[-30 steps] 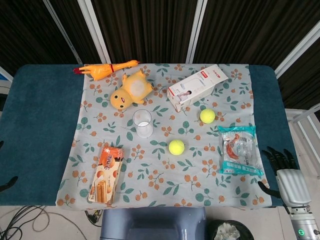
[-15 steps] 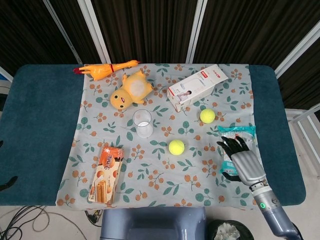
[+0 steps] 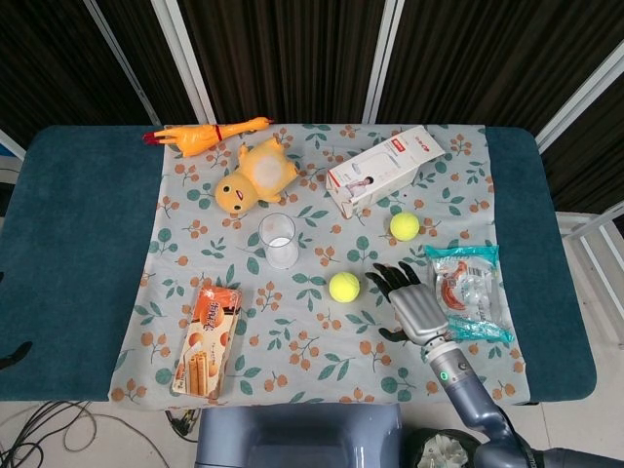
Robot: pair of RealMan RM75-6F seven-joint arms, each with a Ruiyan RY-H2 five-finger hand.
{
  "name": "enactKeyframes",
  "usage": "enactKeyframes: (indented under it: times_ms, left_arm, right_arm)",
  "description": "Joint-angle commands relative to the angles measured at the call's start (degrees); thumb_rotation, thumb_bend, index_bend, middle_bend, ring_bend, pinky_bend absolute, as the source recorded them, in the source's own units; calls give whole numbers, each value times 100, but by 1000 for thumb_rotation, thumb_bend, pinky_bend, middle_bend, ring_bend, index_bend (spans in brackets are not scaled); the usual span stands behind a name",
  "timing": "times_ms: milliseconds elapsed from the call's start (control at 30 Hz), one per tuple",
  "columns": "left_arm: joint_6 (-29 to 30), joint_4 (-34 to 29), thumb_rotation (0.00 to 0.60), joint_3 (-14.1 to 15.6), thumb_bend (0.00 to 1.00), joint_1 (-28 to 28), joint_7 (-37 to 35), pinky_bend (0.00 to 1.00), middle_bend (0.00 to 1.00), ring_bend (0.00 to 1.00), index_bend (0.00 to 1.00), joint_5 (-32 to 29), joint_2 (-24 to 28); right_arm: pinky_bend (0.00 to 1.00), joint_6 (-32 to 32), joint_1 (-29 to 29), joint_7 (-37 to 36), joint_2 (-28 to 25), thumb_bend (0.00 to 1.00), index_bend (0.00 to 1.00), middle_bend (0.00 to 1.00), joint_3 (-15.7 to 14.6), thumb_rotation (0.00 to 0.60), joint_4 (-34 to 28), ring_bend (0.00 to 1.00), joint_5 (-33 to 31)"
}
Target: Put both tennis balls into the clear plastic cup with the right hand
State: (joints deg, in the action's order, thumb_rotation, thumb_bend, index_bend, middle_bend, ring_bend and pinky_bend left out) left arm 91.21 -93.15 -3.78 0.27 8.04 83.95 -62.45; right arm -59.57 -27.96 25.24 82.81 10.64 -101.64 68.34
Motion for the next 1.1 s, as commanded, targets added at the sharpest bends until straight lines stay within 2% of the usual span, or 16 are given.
enactKeyframes:
  times_ms: [33, 433, 867, 967, 1100]
  left_arm:
    - [-15, 4, 600, -4, 2, -8, -3, 91, 0, 0, 69, -12, -1]
    - [-83, 29, 600, -50, 2, -40, -42, 91, 0, 0, 70, -115, 7]
    - [-103, 23, 600, -80, 2, -42, -111, 91, 0, 0, 87, -191, 46]
    - [-104, 24, 600, -85, 2, -40, -126, 91, 0, 0, 88, -205, 54]
    - [-113, 17, 600, -85, 1, -43, -129, 93, 0, 0, 88, -212, 59]
  right_arm:
    - [0, 97, -221, 67, 375, 262, 151, 85, 115, 600, 333, 148, -296]
    - [8, 182, -687, -193, 1318, 261, 224, 114, 326, 600, 1381, 220, -612]
    - [44, 241, -1031, -274, 2027, 261, 299, 192, 343, 600, 2331, 304, -729]
    - [91, 229, -1073, -300, 2114, 262, 349, 240, 354, 600, 2482, 347, -732]
    - [225, 152, -1099, -326, 2208, 307, 444, 328, 319, 600, 2649, 460, -639]
